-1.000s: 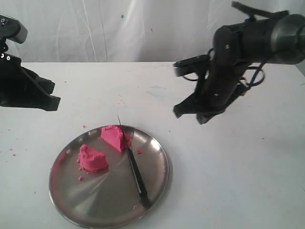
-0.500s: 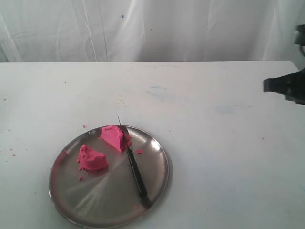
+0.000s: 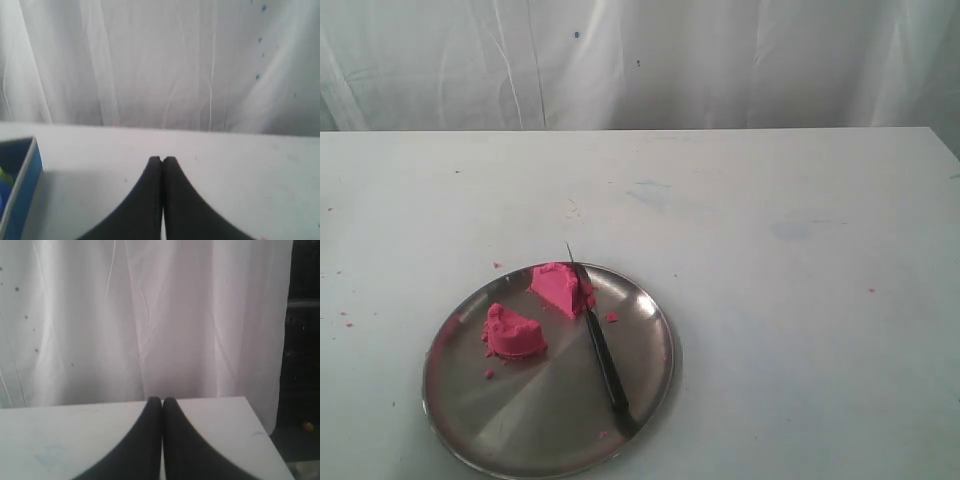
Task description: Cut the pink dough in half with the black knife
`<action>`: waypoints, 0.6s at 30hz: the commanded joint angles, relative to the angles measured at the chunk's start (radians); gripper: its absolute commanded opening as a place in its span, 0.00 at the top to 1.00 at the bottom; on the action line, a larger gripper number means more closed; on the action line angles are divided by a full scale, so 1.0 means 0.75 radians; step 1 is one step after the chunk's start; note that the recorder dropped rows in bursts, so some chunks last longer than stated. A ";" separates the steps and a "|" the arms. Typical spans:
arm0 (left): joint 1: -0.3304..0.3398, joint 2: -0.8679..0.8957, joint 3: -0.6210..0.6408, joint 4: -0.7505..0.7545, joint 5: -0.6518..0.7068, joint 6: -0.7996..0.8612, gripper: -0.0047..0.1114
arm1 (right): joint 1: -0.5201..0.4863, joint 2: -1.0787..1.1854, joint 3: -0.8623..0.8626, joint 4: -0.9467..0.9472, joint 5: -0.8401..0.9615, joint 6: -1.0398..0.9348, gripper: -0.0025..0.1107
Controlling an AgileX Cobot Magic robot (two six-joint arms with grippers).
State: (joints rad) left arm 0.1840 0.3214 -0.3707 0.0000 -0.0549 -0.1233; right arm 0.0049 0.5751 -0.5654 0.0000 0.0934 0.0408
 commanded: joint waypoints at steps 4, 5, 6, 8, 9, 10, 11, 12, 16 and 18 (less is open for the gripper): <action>-0.025 -0.197 0.008 0.000 -0.196 -0.083 0.96 | -0.006 -0.137 0.005 0.000 -0.008 -0.014 0.98; -0.045 -0.218 0.008 0.000 -0.200 -0.098 0.96 | -0.006 -0.168 0.005 0.000 0.010 -0.014 0.98; -0.066 -0.238 0.008 0.008 -0.200 -0.106 0.96 | -0.006 -0.201 0.005 0.000 0.028 -0.014 0.98; -0.102 -0.272 0.008 0.011 -0.170 -0.106 0.96 | -0.006 -0.263 0.005 0.000 0.055 -0.014 0.98; -0.120 -0.289 0.008 0.011 -0.146 -0.106 0.96 | -0.006 -0.298 0.005 0.000 0.055 -0.024 0.98; -0.136 -0.307 0.008 0.011 -0.119 -0.106 0.96 | -0.006 -0.330 0.011 0.000 0.055 -0.032 0.98; -0.145 -0.321 0.008 0.011 -0.091 -0.106 0.96 | -0.006 -0.359 0.013 0.000 0.052 -0.054 0.98; -0.154 -0.339 0.008 0.011 -0.067 -0.106 0.96 | -0.006 -0.378 0.017 0.000 0.052 -0.054 0.98; -0.156 -0.379 0.010 0.011 0.073 0.066 0.96 | -0.006 -0.428 0.052 0.000 0.046 -0.089 0.98; -0.156 -0.379 0.011 0.011 0.137 0.143 0.96 | -0.006 -0.429 0.090 0.000 0.013 -0.086 0.98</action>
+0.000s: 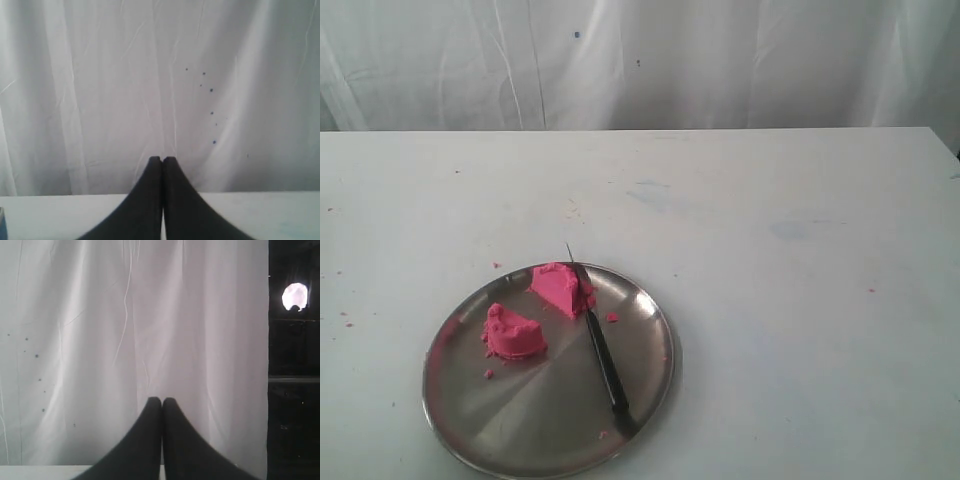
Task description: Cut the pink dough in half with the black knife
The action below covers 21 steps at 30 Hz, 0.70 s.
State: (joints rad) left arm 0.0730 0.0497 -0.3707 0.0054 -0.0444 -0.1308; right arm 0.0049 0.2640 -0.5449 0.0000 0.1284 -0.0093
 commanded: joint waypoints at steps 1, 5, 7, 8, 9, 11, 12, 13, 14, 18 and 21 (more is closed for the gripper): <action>-0.008 -0.017 0.013 0.004 0.164 0.174 0.96 | -0.006 -0.014 0.082 0.000 -0.051 -0.019 0.98; -0.008 -0.017 0.038 0.004 0.275 0.155 0.96 | -0.006 0.020 0.196 0.015 -0.171 0.040 0.98; -0.008 -0.017 0.088 0.004 0.277 0.133 0.96 | -0.006 0.052 0.251 0.015 -0.229 0.127 0.98; -0.008 -0.017 0.120 0.004 0.281 0.133 0.96 | -0.006 0.070 0.272 0.015 -0.251 0.150 0.98; -0.008 -0.017 0.150 0.004 0.291 0.136 0.96 | -0.006 0.086 0.289 0.015 -0.264 0.161 0.98; -0.008 -0.017 0.194 0.004 0.314 0.136 0.96 | -0.007 0.098 0.301 0.013 -0.242 0.161 0.98; -0.008 -0.017 0.211 -0.007 0.334 0.136 0.96 | -0.007 0.098 0.304 0.013 -0.233 0.161 0.98; -0.008 -0.017 0.219 -0.007 0.350 0.136 0.96 | -0.007 0.098 0.307 0.013 -0.233 0.161 0.98; -0.008 -0.017 0.220 -0.007 0.364 0.136 0.96 | -0.007 0.098 0.307 0.013 -0.233 0.161 0.98; -0.008 -0.017 0.220 -0.007 0.383 0.139 0.96 | -0.007 0.098 0.307 0.013 -0.233 0.161 0.98; -0.008 -0.017 0.220 -0.007 0.383 0.139 0.96 | -0.003 0.098 0.307 0.013 -0.233 0.161 0.98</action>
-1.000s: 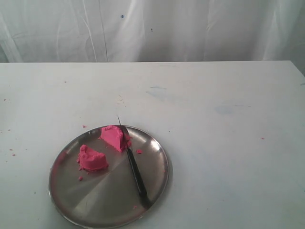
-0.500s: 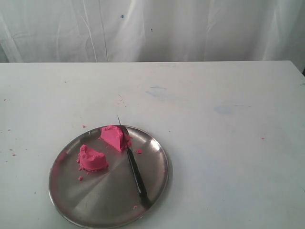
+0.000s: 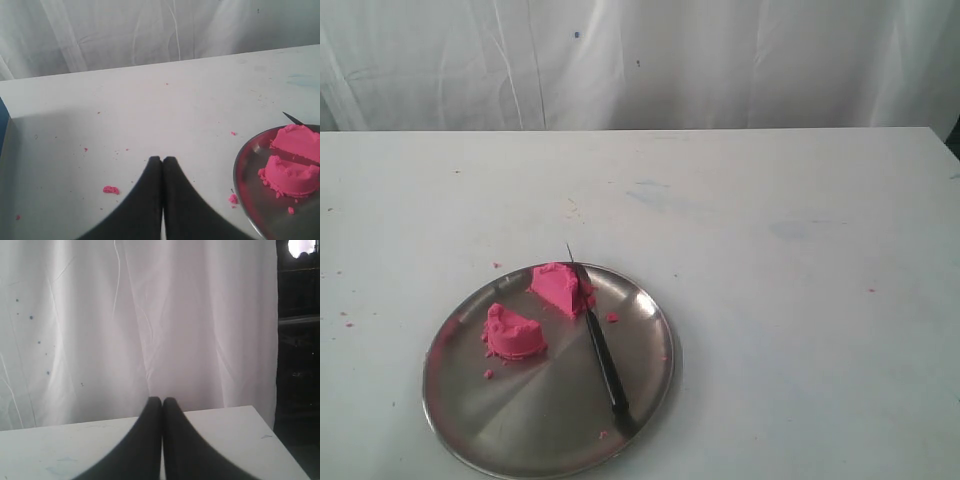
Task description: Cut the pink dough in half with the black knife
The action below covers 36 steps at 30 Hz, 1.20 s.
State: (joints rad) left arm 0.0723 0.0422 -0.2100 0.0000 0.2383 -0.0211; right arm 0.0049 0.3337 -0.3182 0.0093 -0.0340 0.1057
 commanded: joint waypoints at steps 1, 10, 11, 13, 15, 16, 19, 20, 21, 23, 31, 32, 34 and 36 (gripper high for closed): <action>-0.007 -0.007 0.006 0.000 0.006 -0.008 0.96 | -0.003 0.005 0.004 0.000 -0.017 0.008 0.98; -0.007 -0.007 0.006 0.000 0.006 -0.008 0.96 | -0.011 -0.014 0.017 0.000 -0.022 0.008 0.98; -0.007 -0.007 0.006 0.000 0.006 -0.008 0.96 | -0.024 -0.044 0.027 0.000 -0.022 0.008 0.98; -0.007 -0.007 0.006 0.000 0.006 -0.008 0.96 | -0.059 -0.127 0.062 -0.012 -0.011 -0.027 0.98; -0.007 -0.007 0.006 0.000 0.006 -0.008 0.96 | -0.084 -0.212 0.111 -0.012 -0.019 -0.079 0.98; -0.007 -0.007 0.006 0.000 0.006 -0.008 0.96 | -0.091 -0.260 0.140 -0.012 -0.021 -0.082 0.98; -0.007 -0.007 0.006 0.007 0.006 -0.007 0.96 | -0.091 -0.415 0.245 -0.052 -0.050 -0.061 0.98; -0.007 -0.007 0.006 0.007 0.006 -0.007 0.96 | -0.091 -0.445 0.316 -0.086 -0.013 -0.015 0.98; -0.007 -0.007 0.006 0.007 0.006 -0.007 0.96 | -0.091 -0.445 0.351 -0.086 0.010 0.009 0.98; -0.007 -0.010 0.006 0.000 0.010 -0.005 0.96 | -0.091 -0.445 0.424 -0.083 0.045 0.082 0.98; -0.007 -0.010 0.006 0.000 0.010 -0.005 0.96 | -0.091 -0.445 0.424 -0.071 0.511 0.075 0.98; -0.007 -0.010 0.006 0.000 0.010 -0.005 0.96 | -0.091 -0.445 0.424 -0.071 0.511 0.075 0.98; -0.007 -0.010 0.006 0.000 0.010 -0.005 0.96 | -0.091 -0.445 0.424 -0.071 0.511 0.075 0.98; -0.007 -0.010 0.006 0.000 0.010 -0.005 0.96 | -0.091 -0.445 0.424 -0.071 0.511 0.075 0.98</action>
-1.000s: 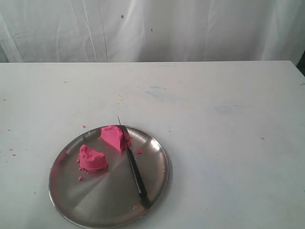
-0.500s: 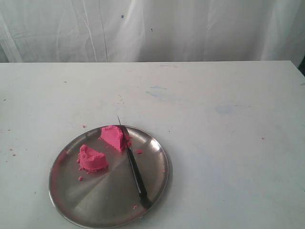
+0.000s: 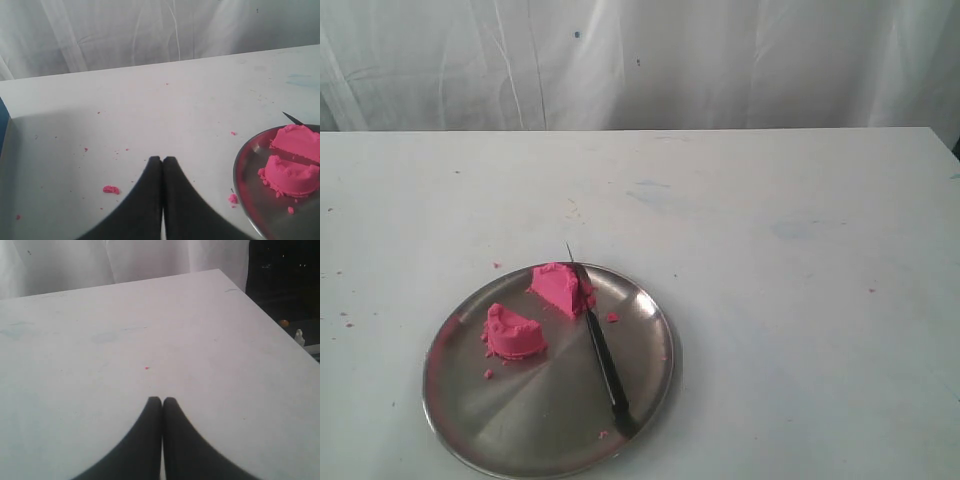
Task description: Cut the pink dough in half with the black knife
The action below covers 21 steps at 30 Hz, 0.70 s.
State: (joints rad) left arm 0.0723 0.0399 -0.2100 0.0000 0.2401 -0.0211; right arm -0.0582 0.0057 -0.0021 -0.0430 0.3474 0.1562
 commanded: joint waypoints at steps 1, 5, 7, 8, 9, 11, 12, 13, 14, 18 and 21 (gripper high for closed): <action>-0.007 -0.007 0.006 0.000 0.007 -0.005 0.96 | -0.007 -0.008 0.003 -0.001 0.003 0.008 0.98; -0.007 -0.007 0.006 0.000 0.007 -0.005 0.96 | -0.007 -0.008 0.003 -0.001 0.003 0.008 0.98; -0.007 -0.007 0.006 0.000 0.007 -0.005 0.96 | -0.007 -0.008 0.003 -0.001 0.003 0.008 0.98; -0.007 -0.007 0.006 0.000 0.007 -0.005 0.96 | -0.007 -0.008 0.003 -0.001 0.003 0.008 0.98; -0.007 -0.007 0.006 0.000 0.007 -0.005 0.96 | -0.007 -0.008 0.003 -0.001 0.003 0.008 0.98; -0.005 -0.007 0.008 0.008 0.007 -0.005 0.96 | -0.007 -0.008 0.003 -0.001 0.003 0.008 0.98; -0.005 -0.007 0.014 0.000 0.007 -0.005 0.96 | -0.007 -0.008 0.003 -0.001 0.003 0.008 0.98; -0.002 -0.007 0.029 0.012 0.046 -0.042 0.96 | -0.007 -0.008 0.003 -0.001 0.003 0.008 0.98; 0.001 -0.007 0.045 0.013 0.094 -0.091 0.96 | -0.007 -0.008 0.003 -0.001 0.003 0.008 0.98; 0.009 -0.037 0.237 0.000 0.119 -0.141 0.96 | -0.007 -0.008 0.003 -0.001 0.003 0.008 0.98; 0.012 -0.053 0.280 0.045 0.030 -0.077 0.96 | -0.007 -0.008 0.003 -0.001 0.003 0.008 0.98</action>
State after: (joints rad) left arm 0.0766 0.0125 -0.0236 0.0077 0.3146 -0.1100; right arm -0.0582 0.0057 -0.0021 -0.0408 0.3516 0.1562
